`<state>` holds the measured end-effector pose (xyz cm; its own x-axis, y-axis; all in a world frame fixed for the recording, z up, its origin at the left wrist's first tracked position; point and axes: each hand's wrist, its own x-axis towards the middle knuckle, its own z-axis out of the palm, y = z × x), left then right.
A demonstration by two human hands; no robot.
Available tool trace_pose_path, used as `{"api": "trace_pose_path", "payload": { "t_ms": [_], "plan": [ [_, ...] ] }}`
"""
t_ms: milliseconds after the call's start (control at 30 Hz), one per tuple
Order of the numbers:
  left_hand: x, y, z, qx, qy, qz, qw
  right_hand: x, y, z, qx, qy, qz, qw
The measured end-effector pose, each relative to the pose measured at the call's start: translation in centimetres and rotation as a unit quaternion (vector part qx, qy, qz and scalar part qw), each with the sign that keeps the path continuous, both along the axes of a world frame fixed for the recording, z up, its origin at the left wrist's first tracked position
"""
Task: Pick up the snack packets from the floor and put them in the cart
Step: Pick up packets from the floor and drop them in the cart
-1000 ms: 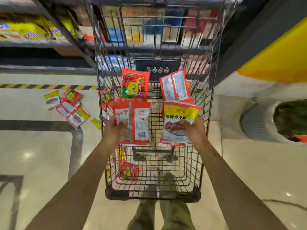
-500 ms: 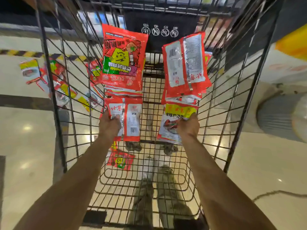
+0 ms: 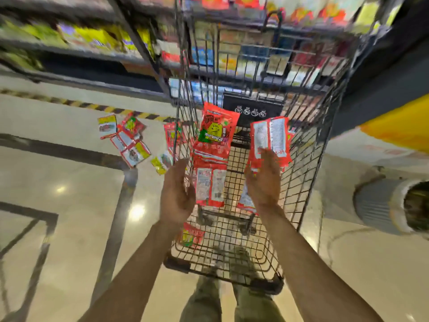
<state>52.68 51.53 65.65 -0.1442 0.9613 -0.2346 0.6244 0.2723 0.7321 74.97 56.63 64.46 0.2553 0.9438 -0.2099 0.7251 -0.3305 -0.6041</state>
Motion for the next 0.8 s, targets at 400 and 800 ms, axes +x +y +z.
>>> {"api": "trace_pose_path", "payload": {
  "t_ms": [400,800],
  "plan": [
    [-21.0,-5.0,25.0,0.153,0.346,-0.056,0.924,-18.3,-1.2,27.3,0.239,-0.079,0.268,0.930],
    [-47.0,-15.2,35.2,0.193,0.445,-0.035,0.874,-39.6,-12.5,35.2,0.278,-0.169,0.216,0.921]
  ]
}}
